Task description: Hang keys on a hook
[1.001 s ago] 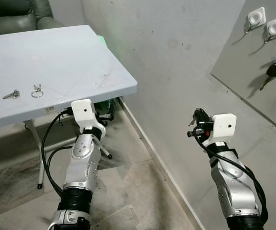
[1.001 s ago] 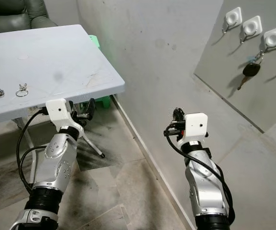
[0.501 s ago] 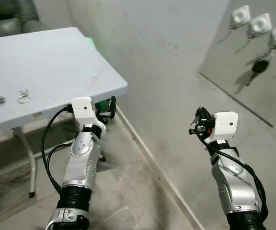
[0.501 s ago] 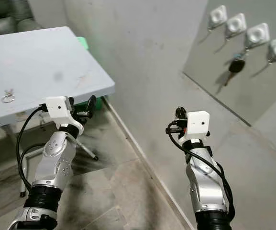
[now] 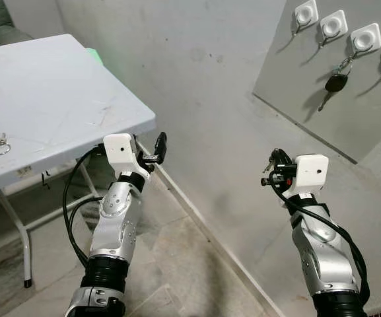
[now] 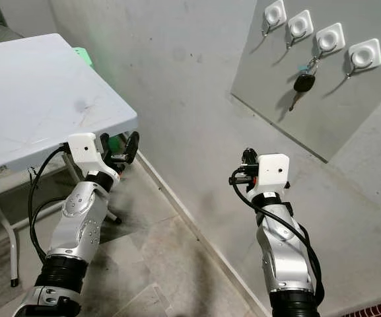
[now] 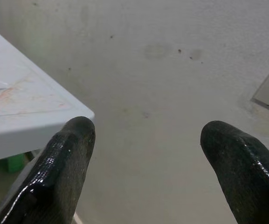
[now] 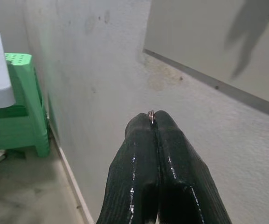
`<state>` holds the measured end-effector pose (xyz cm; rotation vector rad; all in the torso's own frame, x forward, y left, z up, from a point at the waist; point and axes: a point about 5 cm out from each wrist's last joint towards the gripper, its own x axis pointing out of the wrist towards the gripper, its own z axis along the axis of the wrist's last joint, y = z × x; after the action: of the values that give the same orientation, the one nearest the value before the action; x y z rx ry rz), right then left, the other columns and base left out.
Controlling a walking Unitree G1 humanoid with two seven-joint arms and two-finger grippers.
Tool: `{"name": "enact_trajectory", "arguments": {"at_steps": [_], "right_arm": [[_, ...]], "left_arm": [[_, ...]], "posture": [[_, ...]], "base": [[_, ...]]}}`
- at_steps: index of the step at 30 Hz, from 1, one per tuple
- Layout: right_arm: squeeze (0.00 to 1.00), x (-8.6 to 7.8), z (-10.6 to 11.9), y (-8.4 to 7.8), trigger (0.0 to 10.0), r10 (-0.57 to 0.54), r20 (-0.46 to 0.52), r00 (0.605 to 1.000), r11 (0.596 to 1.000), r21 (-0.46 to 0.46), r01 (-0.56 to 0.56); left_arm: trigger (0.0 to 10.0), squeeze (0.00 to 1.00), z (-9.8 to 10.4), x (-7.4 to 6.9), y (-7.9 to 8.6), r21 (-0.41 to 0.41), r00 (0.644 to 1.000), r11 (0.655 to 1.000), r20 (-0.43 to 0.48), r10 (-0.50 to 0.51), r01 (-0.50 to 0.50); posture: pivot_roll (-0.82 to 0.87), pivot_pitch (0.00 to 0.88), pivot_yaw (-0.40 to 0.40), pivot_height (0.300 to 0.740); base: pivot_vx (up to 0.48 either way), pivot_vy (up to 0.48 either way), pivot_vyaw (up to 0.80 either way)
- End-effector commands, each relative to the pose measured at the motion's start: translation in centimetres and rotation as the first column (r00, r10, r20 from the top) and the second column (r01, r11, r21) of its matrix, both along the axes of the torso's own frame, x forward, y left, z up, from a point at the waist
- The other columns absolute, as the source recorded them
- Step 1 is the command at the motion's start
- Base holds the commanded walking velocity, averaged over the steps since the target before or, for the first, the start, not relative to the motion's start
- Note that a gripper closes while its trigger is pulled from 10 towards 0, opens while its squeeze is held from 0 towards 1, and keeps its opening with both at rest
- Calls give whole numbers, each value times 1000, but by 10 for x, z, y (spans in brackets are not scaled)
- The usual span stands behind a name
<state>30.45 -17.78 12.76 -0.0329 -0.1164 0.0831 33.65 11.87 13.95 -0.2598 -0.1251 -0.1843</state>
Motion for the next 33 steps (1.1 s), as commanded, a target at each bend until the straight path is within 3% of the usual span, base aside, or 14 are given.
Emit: {"name": "enact_trajectory", "arguments": {"at_steps": [1, 11, 16, 18, 21, 23, 33], "right_arm": [[0, 2, 2, -3, 10000, -8, 0, 1000, 1000, -7, 8], [0, 2, 1, -2, 10000, -4, -4, 1000, 1000, -4, 4], [0, 2, 1, -1, 10000, 0, -3, 1000, 1000, -6, 0], [0, 2, 1, -1, 10000, 1, -3, 1000, 1000, -7, -1], [0, 2, 1, 0, 10000, 2, -4, 1000, 1000, -7, -2], [0, 2, 1, 0, 10000, 2, -4, 1000, 1000, -8, -2], [0, 2, 0, -1, 10000, 3, -7, 1000, 1000, -13, -3]], "left_arm": [[10000, 0, 2, 0, -5, -1, 1000, 1000, 12, -18, 18], [10000, 0, 2, 0, -7, -2, 999, 999, 18, -33, 33], [10000, 0, 4, -2, -9, 35, 997, 997, 37, -64, 63], [10000, 0, 3, -3, -9, 7, 997, 997, 28, -76, 76], [10000, 0, 3, -3, -9, 4, 997, 997, 34, -71, 71], [10000, 0, 3, -2, -9, -20, 998, 998, 35, -54, 55], [10000, 0, 1, -1, -8, 12, 1000, 1000, 16, -17, 17]], "posture": [[-28, 0, -55, 740], [-28, 0, -56, 740], [-27, 0, -57, 740], [-27, 0, -57, 740], [-27, 0, -57, 740], [-27, 0, -57, 740], [-27, 0, -59, 740]], "base": [[0, 0, -731], [0, 0, -731], [0, 0, -731], [0, -418, -731], [0, -480, -731], [0, 0, -731], [0, 0, -731]]}}
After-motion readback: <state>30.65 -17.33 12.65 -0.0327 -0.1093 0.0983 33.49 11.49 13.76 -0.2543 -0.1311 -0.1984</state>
